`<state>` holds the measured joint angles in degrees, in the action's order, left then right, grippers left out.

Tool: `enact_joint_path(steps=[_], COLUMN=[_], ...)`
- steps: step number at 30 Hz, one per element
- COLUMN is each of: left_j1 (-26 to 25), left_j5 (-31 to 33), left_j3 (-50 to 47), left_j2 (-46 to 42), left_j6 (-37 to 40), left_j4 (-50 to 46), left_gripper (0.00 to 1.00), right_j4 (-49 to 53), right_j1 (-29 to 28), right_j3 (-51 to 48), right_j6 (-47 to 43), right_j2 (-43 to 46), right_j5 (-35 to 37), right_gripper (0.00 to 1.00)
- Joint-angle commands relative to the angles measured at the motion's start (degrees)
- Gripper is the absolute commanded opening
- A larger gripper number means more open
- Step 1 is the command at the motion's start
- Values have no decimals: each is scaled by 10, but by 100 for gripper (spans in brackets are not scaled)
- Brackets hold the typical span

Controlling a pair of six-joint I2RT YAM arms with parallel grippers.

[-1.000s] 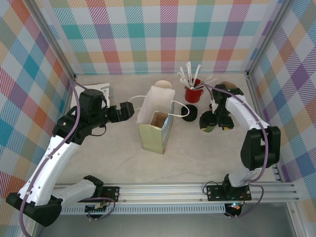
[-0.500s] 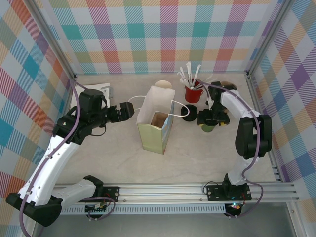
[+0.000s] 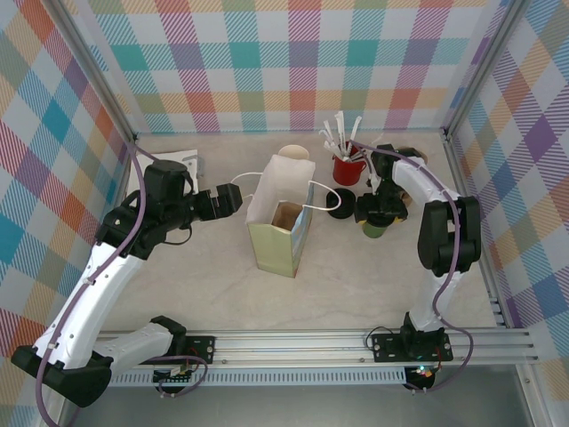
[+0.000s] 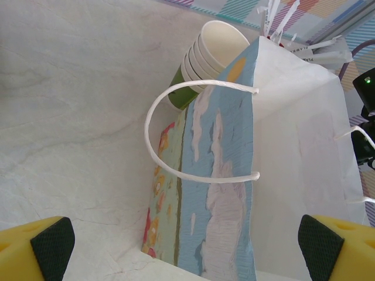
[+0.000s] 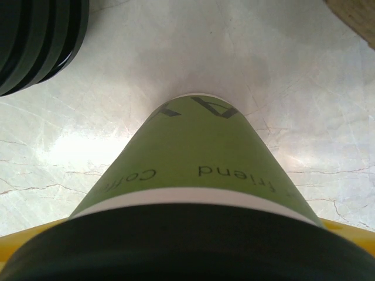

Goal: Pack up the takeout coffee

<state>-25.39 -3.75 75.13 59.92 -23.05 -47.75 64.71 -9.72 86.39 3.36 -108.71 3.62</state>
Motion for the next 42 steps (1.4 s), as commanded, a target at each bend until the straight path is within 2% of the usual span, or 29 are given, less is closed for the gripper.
enact_joint_path(steps=[1,8,14,23,32,42], left_j1=[-2,-1,-2,-2,-2,-2], left_j5=[-2,-5,-17,-81,-121,-142], left_j3=[-7,-8,-14,-19,-46,-81], left_j2=[2,2,1,20,38,48], left_j6=[6,5,1,-8,-30,-46], left_j4=[7,8,19,48,78,93], left_gripper=[100,100,100,96,90,81], right_j4=[22,38,69,141,219,299], right_j1=[0,-1,-11,-51,-137,-257], right_j3=[13,15,16,68,240,500], right_j6=[-5,-6,-7,7,26,46], right_j2=[-2,26,87,189,199,110], right_j5=[-1,8,8,-23,-29,16], right_gripper=[85,83,83,82,82,81])
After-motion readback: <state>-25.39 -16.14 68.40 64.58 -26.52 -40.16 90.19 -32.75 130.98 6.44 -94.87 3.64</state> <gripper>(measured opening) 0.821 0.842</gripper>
